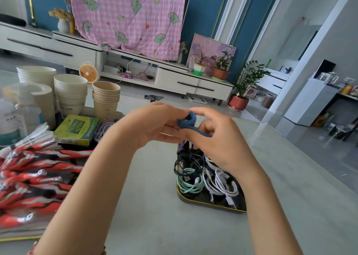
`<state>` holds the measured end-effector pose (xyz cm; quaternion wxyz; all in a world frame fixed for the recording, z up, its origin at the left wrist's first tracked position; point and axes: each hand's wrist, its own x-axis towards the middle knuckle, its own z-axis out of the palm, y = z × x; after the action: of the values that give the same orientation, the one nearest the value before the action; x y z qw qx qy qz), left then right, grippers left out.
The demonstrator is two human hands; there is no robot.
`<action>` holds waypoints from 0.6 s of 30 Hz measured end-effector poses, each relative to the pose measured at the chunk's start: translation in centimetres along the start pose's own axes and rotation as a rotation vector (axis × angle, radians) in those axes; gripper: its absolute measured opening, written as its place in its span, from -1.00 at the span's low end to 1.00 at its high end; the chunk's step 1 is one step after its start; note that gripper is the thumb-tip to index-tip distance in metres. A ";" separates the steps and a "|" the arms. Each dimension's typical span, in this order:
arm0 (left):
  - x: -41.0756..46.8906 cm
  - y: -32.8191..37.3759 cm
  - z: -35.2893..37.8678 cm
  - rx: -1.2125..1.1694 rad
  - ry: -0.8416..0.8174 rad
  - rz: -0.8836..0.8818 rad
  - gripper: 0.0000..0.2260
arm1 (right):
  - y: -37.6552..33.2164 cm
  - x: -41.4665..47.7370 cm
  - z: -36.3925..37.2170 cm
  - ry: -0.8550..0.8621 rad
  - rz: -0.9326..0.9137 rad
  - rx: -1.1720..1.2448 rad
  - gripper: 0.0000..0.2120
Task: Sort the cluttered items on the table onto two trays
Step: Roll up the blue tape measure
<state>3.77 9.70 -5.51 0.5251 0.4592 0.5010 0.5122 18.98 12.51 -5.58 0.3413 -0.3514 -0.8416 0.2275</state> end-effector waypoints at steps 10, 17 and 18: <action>0.0 0.0 -0.1 -0.048 -0.030 -0.012 -0.77 | -0.4 -0.1 0.7 0.137 0.015 -0.160 -0.76; 0.9 -0.4 2.4 -0.123 0.109 0.070 -0.82 | -0.3 0.1 1.1 0.214 0.028 -0.272 -0.73; 0.7 -0.3 1.9 -0.095 0.078 0.056 -0.84 | -0.2 0.1 0.8 0.144 0.035 -0.219 -0.71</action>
<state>5.65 10.47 -5.75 0.5119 0.4274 0.4831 0.5673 18.22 12.36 -5.98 0.3565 -0.4165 -0.8285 0.1141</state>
